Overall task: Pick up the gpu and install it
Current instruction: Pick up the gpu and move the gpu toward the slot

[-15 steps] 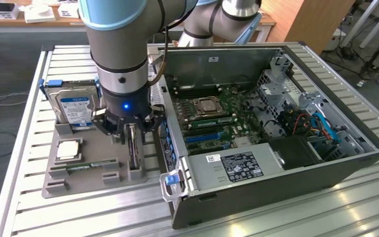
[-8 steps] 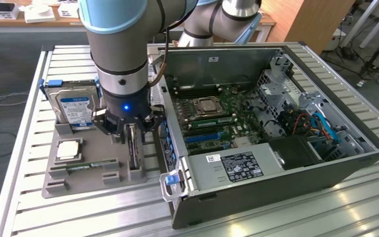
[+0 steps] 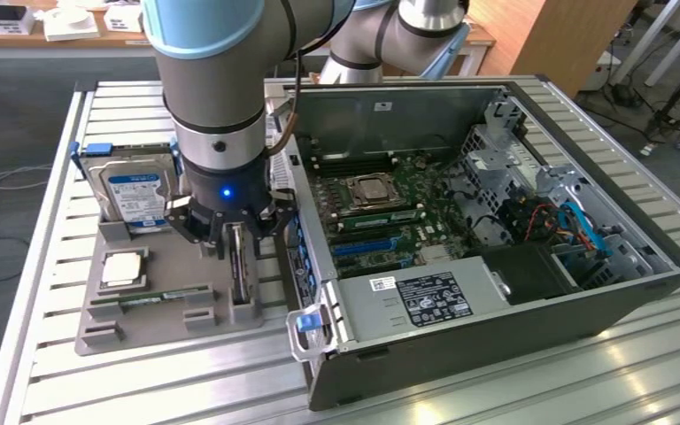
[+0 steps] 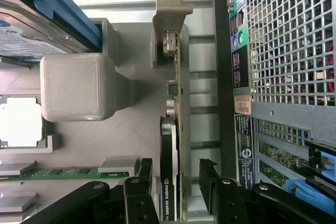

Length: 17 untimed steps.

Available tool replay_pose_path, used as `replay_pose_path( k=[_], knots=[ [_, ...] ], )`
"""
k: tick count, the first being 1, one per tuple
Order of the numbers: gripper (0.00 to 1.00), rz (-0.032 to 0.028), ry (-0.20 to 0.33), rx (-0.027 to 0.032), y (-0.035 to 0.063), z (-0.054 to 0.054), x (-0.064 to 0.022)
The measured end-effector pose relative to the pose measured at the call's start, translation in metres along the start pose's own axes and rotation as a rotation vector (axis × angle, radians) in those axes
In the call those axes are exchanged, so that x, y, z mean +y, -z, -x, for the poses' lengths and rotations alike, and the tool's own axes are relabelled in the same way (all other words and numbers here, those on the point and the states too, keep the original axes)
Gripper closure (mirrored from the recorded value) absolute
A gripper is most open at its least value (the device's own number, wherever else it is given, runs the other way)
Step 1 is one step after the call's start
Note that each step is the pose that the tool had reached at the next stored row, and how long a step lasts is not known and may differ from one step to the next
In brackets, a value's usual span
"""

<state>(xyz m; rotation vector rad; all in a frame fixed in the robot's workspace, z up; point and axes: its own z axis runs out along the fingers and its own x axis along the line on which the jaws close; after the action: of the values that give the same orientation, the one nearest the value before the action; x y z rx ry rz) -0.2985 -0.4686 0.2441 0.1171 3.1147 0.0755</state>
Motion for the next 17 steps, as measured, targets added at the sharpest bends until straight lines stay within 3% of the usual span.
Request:
replay_pose_path(
  k=[17],
  knots=[
    [0.51,0.0000,0.000,-0.0001,-0.0088,-0.0005,0.0036]
  ],
)
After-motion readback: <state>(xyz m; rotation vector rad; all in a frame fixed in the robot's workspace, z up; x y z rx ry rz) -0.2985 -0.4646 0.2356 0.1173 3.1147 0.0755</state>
